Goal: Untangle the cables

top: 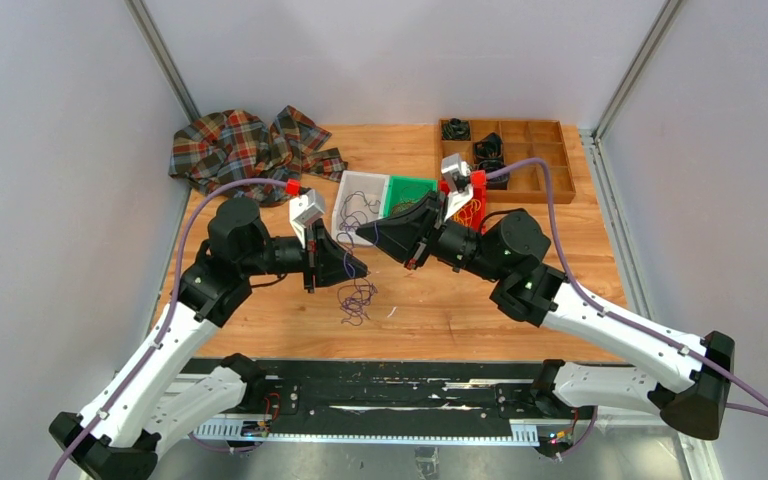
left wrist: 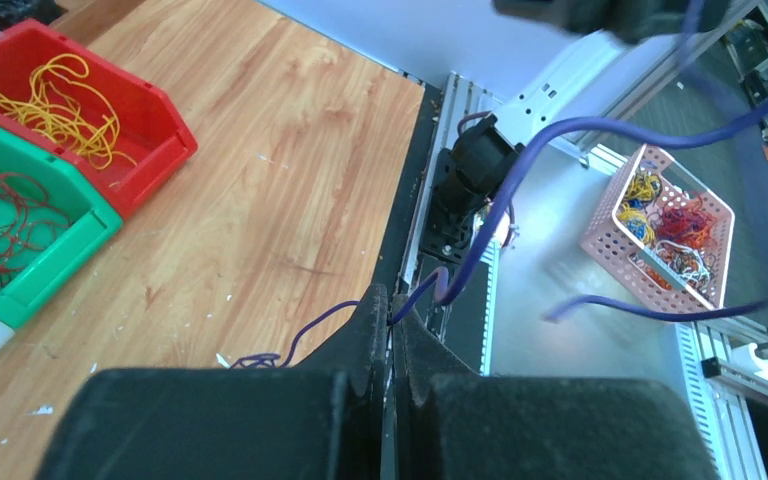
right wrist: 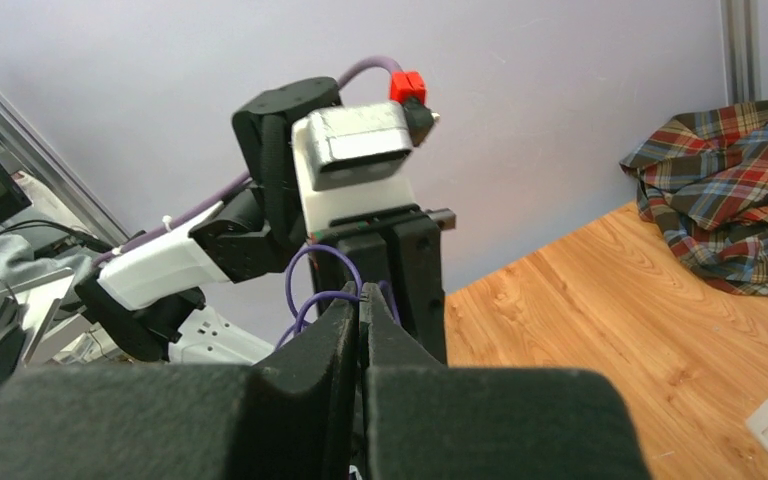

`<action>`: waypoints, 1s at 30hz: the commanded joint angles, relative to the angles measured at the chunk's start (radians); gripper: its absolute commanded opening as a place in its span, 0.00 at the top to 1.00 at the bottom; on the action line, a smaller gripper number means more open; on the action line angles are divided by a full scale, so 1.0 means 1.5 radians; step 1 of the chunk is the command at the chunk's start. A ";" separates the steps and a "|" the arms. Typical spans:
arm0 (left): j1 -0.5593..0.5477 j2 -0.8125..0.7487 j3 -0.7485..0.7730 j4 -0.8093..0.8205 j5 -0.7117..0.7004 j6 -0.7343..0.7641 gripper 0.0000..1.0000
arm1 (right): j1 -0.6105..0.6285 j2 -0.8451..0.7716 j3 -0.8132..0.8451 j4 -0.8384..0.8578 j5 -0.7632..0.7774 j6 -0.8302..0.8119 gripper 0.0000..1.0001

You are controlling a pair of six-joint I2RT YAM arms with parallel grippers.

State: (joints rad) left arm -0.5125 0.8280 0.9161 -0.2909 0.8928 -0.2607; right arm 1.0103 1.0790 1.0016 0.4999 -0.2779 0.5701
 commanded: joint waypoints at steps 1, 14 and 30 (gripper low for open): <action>0.003 -0.008 0.015 0.004 0.015 0.009 0.99 | 0.010 -0.007 -0.011 -0.003 0.015 -0.027 0.95; 0.003 0.005 0.135 -0.039 0.032 0.006 0.99 | 0.010 -0.094 -0.146 -0.073 0.012 -0.251 0.36; 0.003 0.047 0.208 -0.065 0.059 0.004 0.99 | 0.019 0.091 -0.071 0.055 0.007 -0.243 0.34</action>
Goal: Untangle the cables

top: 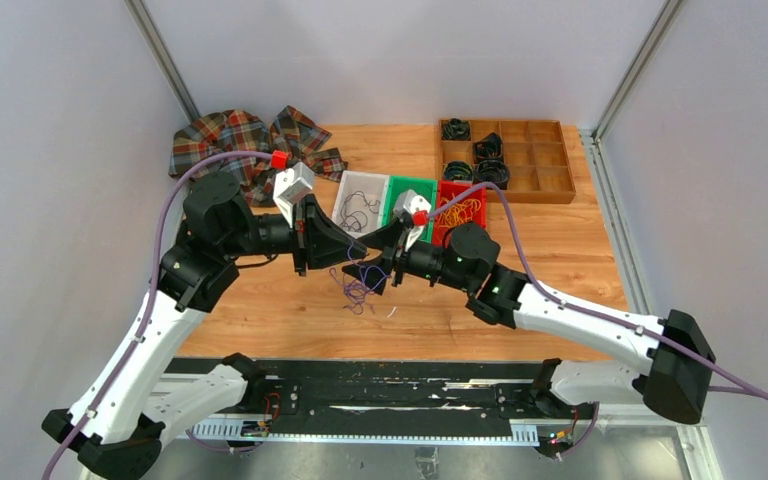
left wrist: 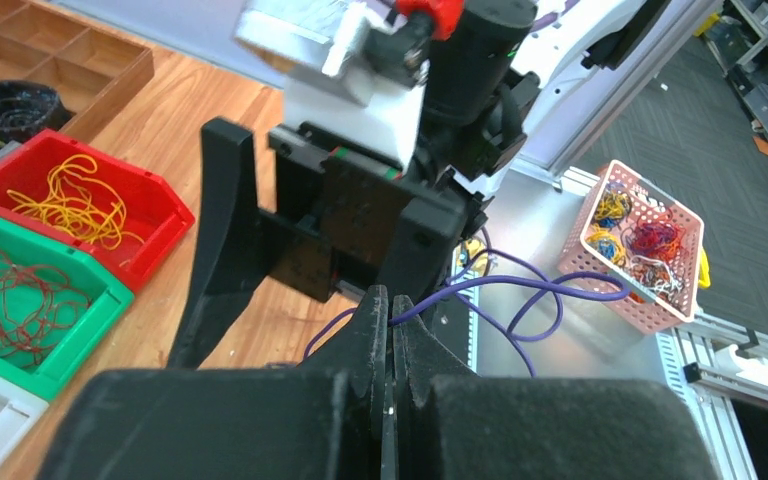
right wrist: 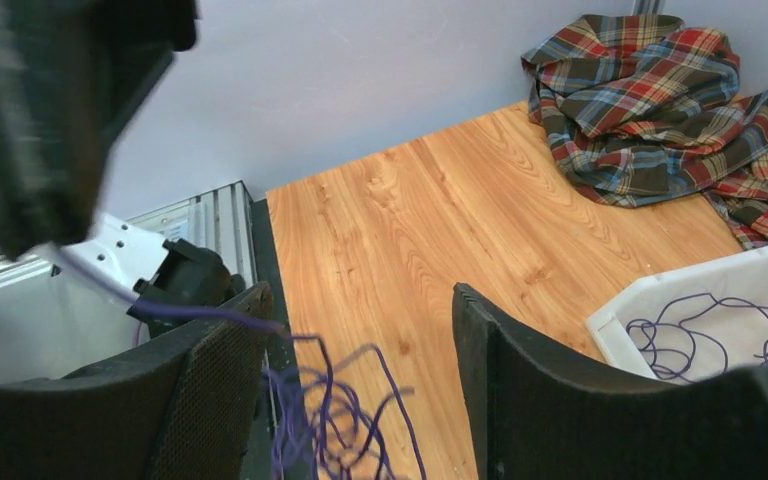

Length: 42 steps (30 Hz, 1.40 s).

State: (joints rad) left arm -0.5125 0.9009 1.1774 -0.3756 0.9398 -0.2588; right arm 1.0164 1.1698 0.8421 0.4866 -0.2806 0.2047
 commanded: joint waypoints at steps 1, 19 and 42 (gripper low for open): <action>0.003 0.000 0.039 -0.011 0.034 0.005 0.99 | 0.014 0.041 0.039 0.065 0.022 0.004 0.37; 0.003 0.042 0.282 -0.058 -0.005 0.055 0.99 | 0.014 0.123 -0.174 0.215 0.201 0.024 0.53; 0.003 0.051 0.418 -0.112 -0.121 0.168 0.99 | 0.014 0.146 -0.240 0.175 0.280 0.023 0.56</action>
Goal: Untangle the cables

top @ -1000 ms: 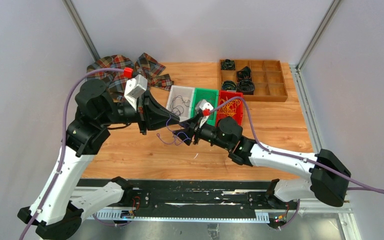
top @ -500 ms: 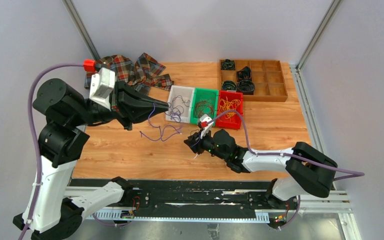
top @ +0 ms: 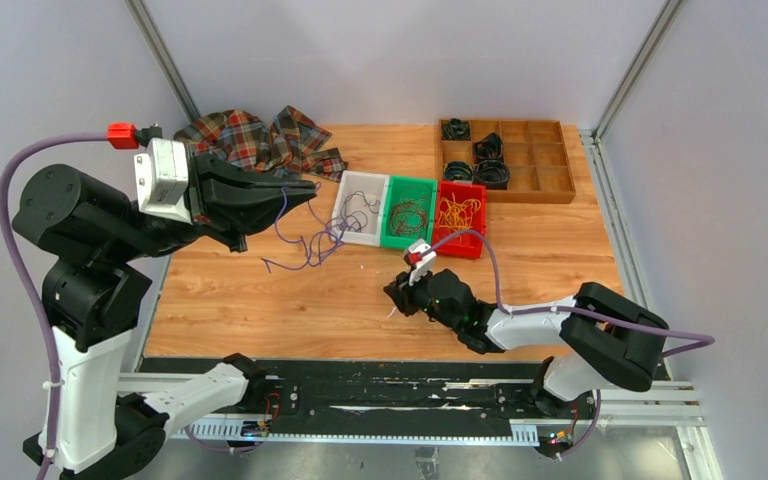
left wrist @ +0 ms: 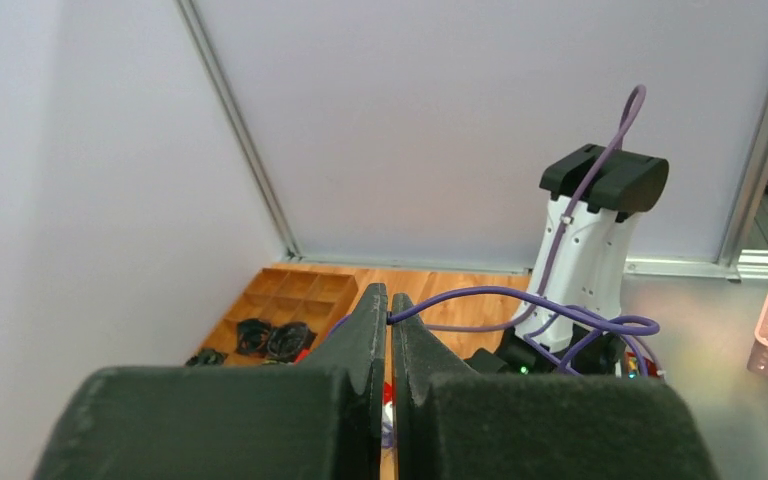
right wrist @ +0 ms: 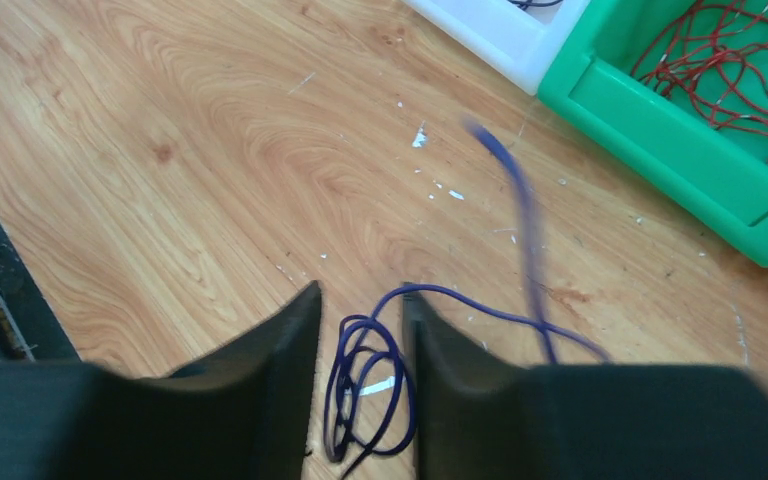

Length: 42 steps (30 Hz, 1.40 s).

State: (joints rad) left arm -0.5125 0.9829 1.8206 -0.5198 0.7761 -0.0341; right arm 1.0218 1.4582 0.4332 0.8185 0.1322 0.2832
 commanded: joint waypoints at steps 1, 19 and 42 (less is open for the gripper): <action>0.003 -0.006 -0.019 -0.018 -0.010 0.021 0.99 | 0.011 -0.066 0.051 -0.091 -0.006 -0.042 0.51; 0.003 -0.026 -0.094 -0.067 0.027 0.073 0.99 | 0.010 -0.241 0.207 -0.275 -0.069 -0.122 0.30; 0.005 0.273 -0.180 -0.043 -0.287 0.351 1.00 | -0.030 -0.363 0.078 -0.387 0.383 -0.016 0.40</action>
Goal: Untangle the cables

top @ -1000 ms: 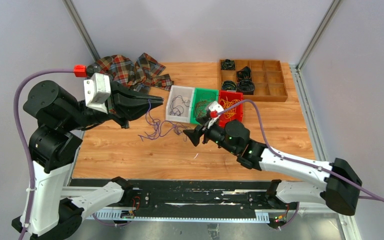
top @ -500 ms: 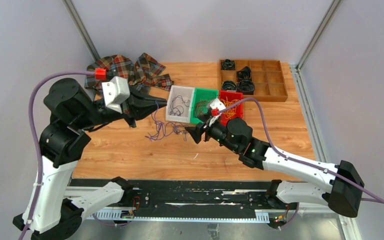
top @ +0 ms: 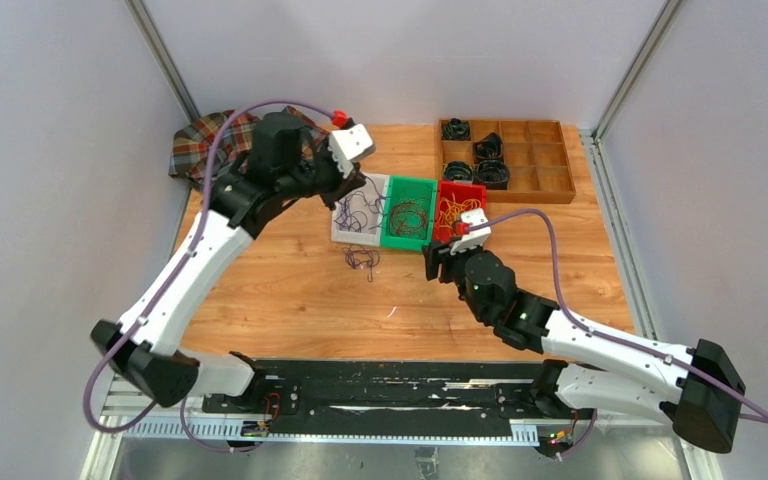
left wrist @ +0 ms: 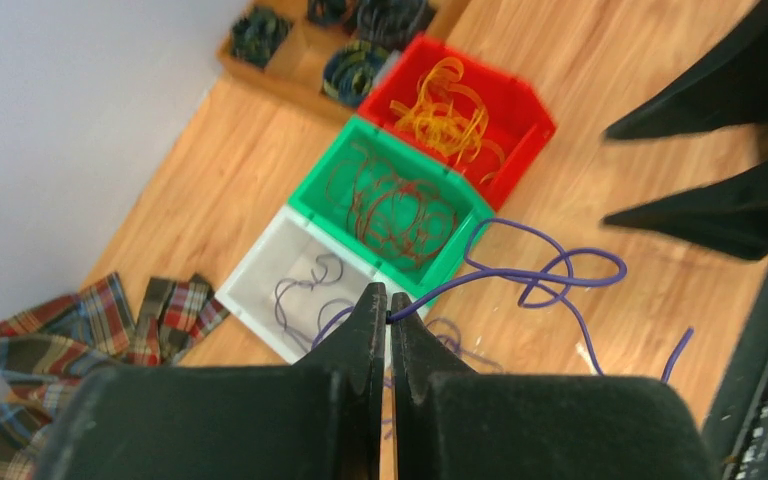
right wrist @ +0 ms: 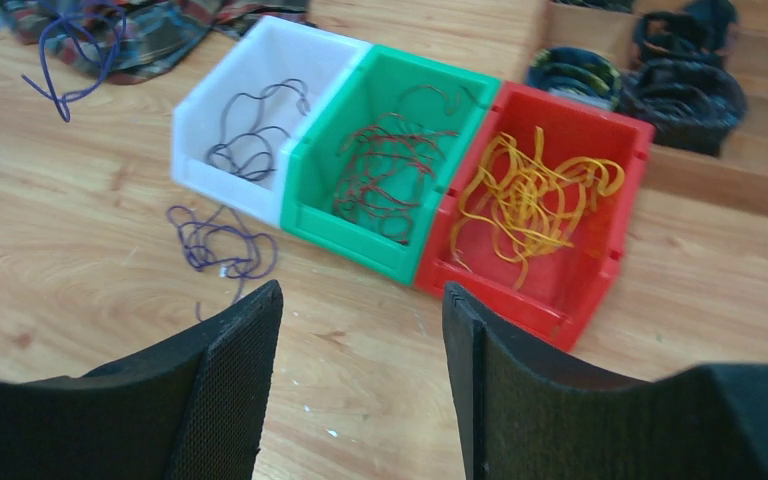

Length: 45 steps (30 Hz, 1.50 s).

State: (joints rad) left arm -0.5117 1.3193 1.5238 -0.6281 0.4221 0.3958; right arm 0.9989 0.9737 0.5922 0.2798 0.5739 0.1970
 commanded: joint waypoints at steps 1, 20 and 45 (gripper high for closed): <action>0.008 0.073 0.024 0.029 -0.057 0.078 0.99 | -0.018 -0.048 -0.034 -0.028 0.091 0.044 0.41; 0.099 0.350 0.025 0.190 -0.065 0.064 1.00 | -0.064 -0.085 -0.053 -0.072 0.074 0.056 0.42; 0.113 0.400 -0.040 0.215 -0.158 -0.029 0.92 | -0.072 -0.083 -0.048 -0.113 0.053 0.080 0.44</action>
State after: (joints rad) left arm -0.3431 1.9209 1.4532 -0.2886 0.1406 0.3618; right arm 0.9066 0.8543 0.5243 0.1272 0.6556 0.2974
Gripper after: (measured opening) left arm 0.050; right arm 0.558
